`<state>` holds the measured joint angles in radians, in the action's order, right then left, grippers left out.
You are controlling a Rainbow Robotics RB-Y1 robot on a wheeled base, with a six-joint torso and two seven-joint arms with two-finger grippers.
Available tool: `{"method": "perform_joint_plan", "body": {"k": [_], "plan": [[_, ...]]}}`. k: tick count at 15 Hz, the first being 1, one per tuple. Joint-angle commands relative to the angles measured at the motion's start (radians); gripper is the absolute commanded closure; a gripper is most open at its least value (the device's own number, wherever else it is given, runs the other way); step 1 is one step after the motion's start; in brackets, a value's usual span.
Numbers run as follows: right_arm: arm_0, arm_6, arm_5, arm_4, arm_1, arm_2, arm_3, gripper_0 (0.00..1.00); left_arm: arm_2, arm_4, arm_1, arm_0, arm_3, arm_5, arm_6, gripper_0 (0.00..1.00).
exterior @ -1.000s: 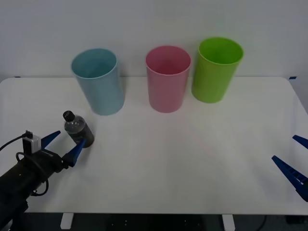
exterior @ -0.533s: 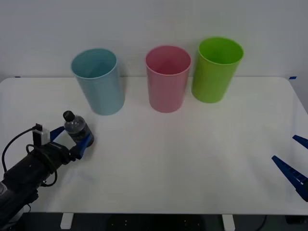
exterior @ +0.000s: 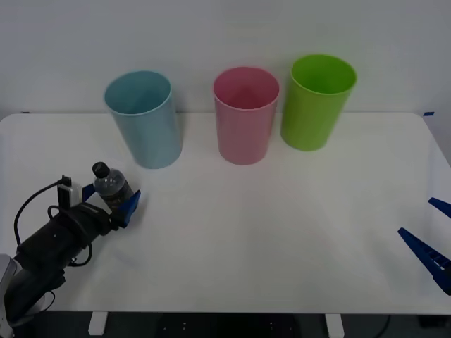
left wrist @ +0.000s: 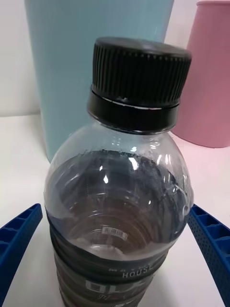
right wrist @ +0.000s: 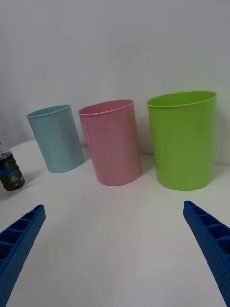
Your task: Grasp the object on the table and drop it into the matching bin: aluminum can to the light blue bin, PET bottle to the pink bin.
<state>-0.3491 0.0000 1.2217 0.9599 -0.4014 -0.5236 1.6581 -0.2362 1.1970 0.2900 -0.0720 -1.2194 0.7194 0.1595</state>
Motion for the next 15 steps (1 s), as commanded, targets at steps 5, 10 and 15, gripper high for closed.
{"method": "perform_joint_plan", "body": {"k": [5,10,15], "plan": [[0.000,0.000,0.000,0.000,0.000,0.000,0.000,0.00,-0.002,-0.001,0.000,0.000,0.000,0.000,0.005,1.00],[0.000,0.000,0.000,0.000,0.000,0.000,0.000,0.00,-0.015,-0.004,0.000,0.003,-0.002,0.008,0.006,1.00],[0.000,0.000,0.000,0.000,0.000,0.000,0.000,0.00,-0.035,-0.020,0.017,0.038,-0.046,0.031,-0.006,1.00]]}}
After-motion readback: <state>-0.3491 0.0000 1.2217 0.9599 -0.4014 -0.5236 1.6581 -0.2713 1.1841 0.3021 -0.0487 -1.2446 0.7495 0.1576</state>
